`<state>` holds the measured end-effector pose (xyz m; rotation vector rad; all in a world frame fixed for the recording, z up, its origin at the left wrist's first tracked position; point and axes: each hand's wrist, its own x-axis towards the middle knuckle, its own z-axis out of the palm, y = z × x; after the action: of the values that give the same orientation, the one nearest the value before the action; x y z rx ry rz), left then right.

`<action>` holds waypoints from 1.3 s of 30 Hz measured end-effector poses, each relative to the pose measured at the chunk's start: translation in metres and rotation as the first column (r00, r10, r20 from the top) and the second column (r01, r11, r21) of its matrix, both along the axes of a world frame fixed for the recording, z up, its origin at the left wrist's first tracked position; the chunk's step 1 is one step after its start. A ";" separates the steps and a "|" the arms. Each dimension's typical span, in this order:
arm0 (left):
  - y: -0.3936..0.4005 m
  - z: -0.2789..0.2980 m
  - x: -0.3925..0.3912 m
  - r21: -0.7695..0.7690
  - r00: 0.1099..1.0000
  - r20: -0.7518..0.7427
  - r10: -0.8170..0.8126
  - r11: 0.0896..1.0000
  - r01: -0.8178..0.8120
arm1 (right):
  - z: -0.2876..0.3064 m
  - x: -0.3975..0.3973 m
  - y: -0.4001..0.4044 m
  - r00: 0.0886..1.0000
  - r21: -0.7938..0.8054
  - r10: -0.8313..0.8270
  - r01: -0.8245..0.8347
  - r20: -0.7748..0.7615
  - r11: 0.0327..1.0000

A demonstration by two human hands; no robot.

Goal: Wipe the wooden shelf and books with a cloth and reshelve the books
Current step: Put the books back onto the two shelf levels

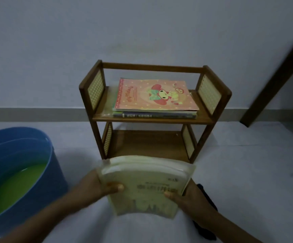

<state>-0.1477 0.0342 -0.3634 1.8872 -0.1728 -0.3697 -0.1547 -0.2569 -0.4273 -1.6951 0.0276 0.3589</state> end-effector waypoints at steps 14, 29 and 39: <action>-0.075 0.059 0.032 0.832 0.767 0.387 -0.511 0.553 -0.051 | -0.013 0.002 -0.005 0.998 -0.071 0.003 -0.007 -0.058 0.997; 0.022 -0.061 -0.024 -0.155 0.926 -0.073 0.369 0.913 -0.376 | -0.006 0.006 -0.017 0.995 0.204 -0.069 0.083 -0.074 0.975; 0.030 -0.110 -0.044 -0.023 0.937 0.020 0.350 0.937 -0.349 | -0.048 -0.021 -0.011 0.987 -0.073 -0.123 0.116 -0.100 0.991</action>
<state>-0.1917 0.0643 -0.4738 1.8594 0.1441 -0.1013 -0.1754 -0.2680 -0.4753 -1.7306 0.2204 0.3596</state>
